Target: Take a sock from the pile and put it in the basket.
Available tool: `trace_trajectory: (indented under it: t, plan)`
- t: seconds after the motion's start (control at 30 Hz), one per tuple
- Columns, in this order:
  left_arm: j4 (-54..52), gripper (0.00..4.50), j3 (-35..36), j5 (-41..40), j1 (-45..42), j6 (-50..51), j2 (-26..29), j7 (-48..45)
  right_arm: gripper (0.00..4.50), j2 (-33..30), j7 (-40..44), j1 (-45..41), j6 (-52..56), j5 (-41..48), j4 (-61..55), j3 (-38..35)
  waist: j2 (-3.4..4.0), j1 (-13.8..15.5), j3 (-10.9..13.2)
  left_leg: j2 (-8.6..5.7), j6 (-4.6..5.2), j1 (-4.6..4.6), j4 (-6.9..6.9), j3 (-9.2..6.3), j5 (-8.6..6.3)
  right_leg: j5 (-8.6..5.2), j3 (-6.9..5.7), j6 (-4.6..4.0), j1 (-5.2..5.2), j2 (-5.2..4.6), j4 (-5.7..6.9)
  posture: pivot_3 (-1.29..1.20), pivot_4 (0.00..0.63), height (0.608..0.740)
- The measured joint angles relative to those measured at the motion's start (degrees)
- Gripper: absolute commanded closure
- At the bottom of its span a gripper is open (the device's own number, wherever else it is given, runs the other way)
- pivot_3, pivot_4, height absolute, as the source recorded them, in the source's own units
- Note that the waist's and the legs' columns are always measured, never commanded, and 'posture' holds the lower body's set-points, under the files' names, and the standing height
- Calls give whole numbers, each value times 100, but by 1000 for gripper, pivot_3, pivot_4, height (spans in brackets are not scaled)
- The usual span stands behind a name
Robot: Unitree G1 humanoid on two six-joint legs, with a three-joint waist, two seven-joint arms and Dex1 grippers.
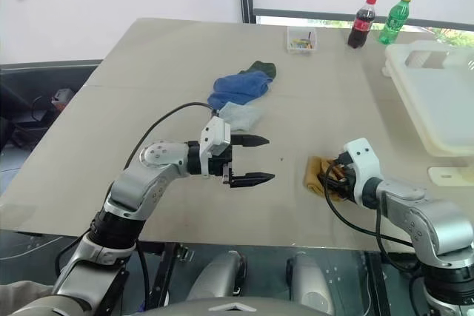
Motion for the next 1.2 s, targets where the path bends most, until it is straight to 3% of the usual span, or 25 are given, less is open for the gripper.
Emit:
trace_trajectory:
  t: [0.07, 0.13, 0.33, 0.37, 0.47, 0.53, 0.63, 0.73, 0.83, 1.03, 1.2]
  plan:
    - [0, 0, 3, -2, 3, -71, -3, 2, 4004, 48, 37, 0, 0, 23, 14, -1, -3, 0, -4, 0, 2, 4, 0, -1, -2, -1, 1, 1, 8, -3, -5, 0, 150, 740]
    - [0, 0, 53, -50, 34, -76, -40, 20, 4438, 126, 37, 16, 13, 58, 15, -104, -5, 2, -6, 0, 3, 3, 1, -2, -2, -1, 1, 1, 8, -5, -6, 0, 150, 740]
    - [-3, 0, 118, -166, 36, -98, -225, 132, 4449, 1201, -200, -213, -35, 625, 370, -1222, 39, -60, 25, 1, 3, -14, 0, 3, -2, 30, 7, 0, -10, -3, -5, 0, 150, 740]
    - [-3, 0, 117, -213, -4, -103, -373, 188, 4449, 1386, -339, -558, -95, 897, 477, -1641, 86, -82, 59, -6, 4, -24, 3, 8, -1, 33, 11, 5, -21, -6, -5, 0, 150, 740]
    - [25, 0, 127, -241, -173, -110, -544, 253, 4449, 1404, -692, -1420, -316, 1196, 698, -2324, 112, -99, 74, -15, 4, -68, 10, 13, 0, 38, 17, 5, -76, -5, 23, 0, 150, 740]
    - [104, 0, 116, -268, -407, -189, -808, 324, 4449, 1067, -1217, -2598, -963, 1086, 1101, -2908, 115, -91, 76, -32, 3, -106, 14, 13, 1, 36, 23, 3, -127, -14, 71, 0, 150, 740]
    - [287, 0, 132, -243, -449, -263, -892, 417, 4449, 719, -1590, -3075, -1438, 756, 1629, -3072, 113, -112, 74, -28, 3, -110, -7, 22, 1, 30, 26, -6, -136, -10, 62, 0, 150, 740]
    - [560, 0, 147, -165, -545, -512, -1106, 577, 4449, -72, -2156, -3742, -2023, -254, 3548, -2841, 124, -125, 82, -38, 8, -122, 2, 83, 1, 32, 53, -1, -154, -27, 67, 0, 150, 740]
    - [683, 0, 229, -130, -648, -699, -1265, 763, 4449, -649, -2174, -4401, -2599, -823, 5224, -2582, 123, -139, 83, -34, 12, -113, 2, 110, -2, 33, 67, 0, -152, -21, 67, 0, 150, 740]
    - [680, 0, 300, -139, -719, -796, -1478, 985, 4449, -856, -2119, -5170, -3750, -1317, 7977, -2418, 125, -203, 86, -25, 13, -104, -6, 125, -2, 33, 89, -2, -153, 1, 72, 0, 150, 740]
    - [676, 0, 342, -164, -717, -796, -1579, 1127, 2143, -935, -1896, -5457, -4061, -1377, 9076, -2383, 126, -217, 87, -22, 17, -107, -3, 134, -4, 34, 99, 1, -152, -4, 66, 0, 150, 740]
